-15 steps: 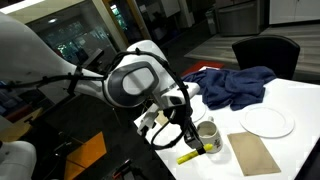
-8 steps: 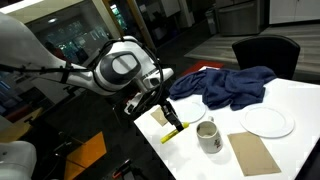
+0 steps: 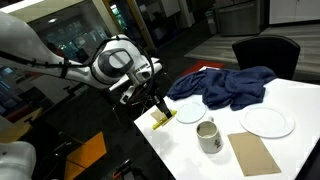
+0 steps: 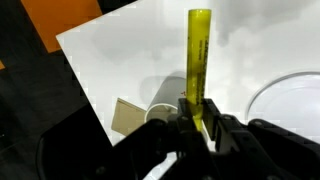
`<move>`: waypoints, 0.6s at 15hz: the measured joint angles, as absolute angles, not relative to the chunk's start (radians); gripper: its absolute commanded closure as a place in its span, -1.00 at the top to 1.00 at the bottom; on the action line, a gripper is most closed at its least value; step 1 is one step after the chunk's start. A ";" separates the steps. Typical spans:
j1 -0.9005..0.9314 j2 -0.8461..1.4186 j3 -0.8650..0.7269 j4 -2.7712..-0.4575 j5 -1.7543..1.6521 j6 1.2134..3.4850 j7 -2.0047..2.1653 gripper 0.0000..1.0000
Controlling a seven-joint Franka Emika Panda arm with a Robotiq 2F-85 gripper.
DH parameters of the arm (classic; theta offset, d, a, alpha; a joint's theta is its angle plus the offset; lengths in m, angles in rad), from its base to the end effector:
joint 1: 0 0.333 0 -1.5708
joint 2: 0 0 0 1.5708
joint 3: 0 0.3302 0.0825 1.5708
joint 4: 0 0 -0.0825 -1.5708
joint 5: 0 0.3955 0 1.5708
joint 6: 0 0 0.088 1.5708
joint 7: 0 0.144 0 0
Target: Pick up the yellow marker and put it inside the mug
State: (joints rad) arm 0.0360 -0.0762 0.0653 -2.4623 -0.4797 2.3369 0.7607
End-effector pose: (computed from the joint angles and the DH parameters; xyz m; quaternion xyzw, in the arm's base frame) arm 0.4723 0.0279 0.2924 0.9730 -0.1546 0.0486 0.1642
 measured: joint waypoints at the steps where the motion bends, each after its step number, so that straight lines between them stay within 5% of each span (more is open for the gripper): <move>1: 0.037 -0.076 0.074 -2.456 -0.476 2.336 0.774 -0.90; 4: 0.038 -0.075 0.093 -2.436 -0.472 2.331 0.807 -0.90; 5: 0.038 -0.073 0.096 -2.427 -0.472 2.327 0.812 -0.61; 9: 0.038 -0.070 0.096 -2.426 -0.472 2.327 0.812 -0.61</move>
